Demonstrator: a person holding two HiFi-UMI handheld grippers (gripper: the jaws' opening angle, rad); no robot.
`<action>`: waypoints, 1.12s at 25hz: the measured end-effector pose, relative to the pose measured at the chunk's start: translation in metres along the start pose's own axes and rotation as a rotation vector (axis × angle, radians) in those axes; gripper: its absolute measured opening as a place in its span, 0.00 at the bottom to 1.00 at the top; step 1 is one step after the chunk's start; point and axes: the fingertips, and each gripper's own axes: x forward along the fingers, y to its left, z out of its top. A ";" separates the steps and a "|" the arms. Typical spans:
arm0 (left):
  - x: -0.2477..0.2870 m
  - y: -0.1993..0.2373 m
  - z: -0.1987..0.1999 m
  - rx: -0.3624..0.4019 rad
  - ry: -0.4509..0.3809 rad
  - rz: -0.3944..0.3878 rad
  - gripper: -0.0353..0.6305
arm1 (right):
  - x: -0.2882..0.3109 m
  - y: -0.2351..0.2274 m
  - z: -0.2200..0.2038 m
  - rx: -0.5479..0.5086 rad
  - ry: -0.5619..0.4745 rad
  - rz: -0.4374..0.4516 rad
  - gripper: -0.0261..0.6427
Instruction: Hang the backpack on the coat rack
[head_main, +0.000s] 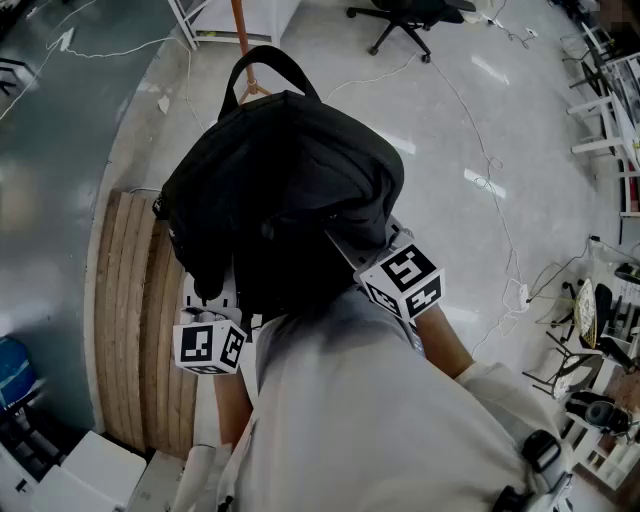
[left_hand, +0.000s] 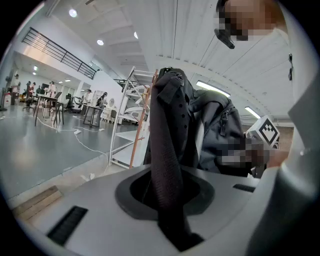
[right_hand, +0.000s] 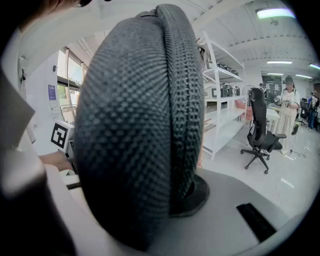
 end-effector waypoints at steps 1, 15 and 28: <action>-0.001 0.001 0.002 0.000 -0.004 0.001 0.14 | -0.001 0.002 0.001 -0.001 -0.004 -0.004 0.17; -0.019 0.025 0.014 -0.022 -0.045 0.014 0.14 | -0.003 0.039 0.011 -0.016 -0.041 -0.058 0.21; 0.011 0.042 0.022 -0.004 -0.012 0.022 0.14 | 0.023 0.018 0.022 0.030 -0.043 -0.049 0.21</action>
